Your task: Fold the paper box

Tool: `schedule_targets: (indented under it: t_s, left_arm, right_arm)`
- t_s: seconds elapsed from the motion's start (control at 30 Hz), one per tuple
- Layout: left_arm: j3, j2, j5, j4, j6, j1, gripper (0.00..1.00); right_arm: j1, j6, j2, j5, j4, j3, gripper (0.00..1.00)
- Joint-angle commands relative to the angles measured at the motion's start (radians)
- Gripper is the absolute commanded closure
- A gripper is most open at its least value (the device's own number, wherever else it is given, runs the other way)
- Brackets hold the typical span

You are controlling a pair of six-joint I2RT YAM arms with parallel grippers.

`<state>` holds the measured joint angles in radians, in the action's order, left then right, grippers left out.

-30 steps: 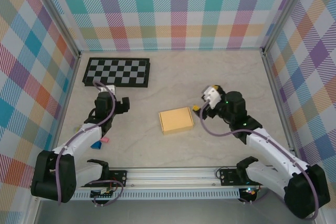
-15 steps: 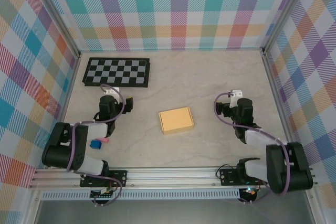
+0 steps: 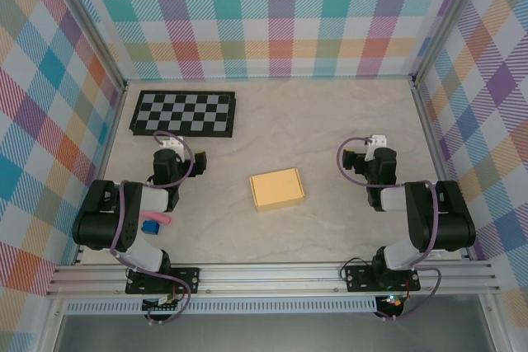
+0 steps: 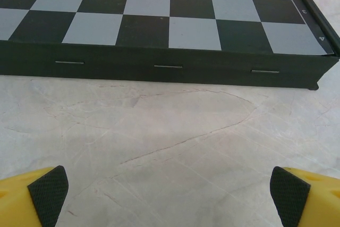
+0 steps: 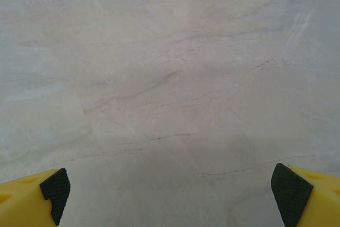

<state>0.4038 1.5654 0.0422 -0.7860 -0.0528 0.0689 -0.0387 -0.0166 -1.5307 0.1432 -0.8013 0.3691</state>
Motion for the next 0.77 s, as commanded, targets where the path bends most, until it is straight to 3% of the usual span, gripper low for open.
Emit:
schedule_targets:
  t_s: [0.0, 0.73]
  left_arm:
    - [0.023, 0.004, -0.001, -0.012, 0.019, -0.014, 0.0]
    - [0.021, 0.001, -0.003, -0.015, 0.019, -0.014, 0.0]
  right_arm:
    - [-0.001, -0.032, 0.005, 0.035, -0.046, 0.024, 0.0]
    - [0.0, -0.024, 0.003, 0.009, -0.035, 0.03, 0.0]
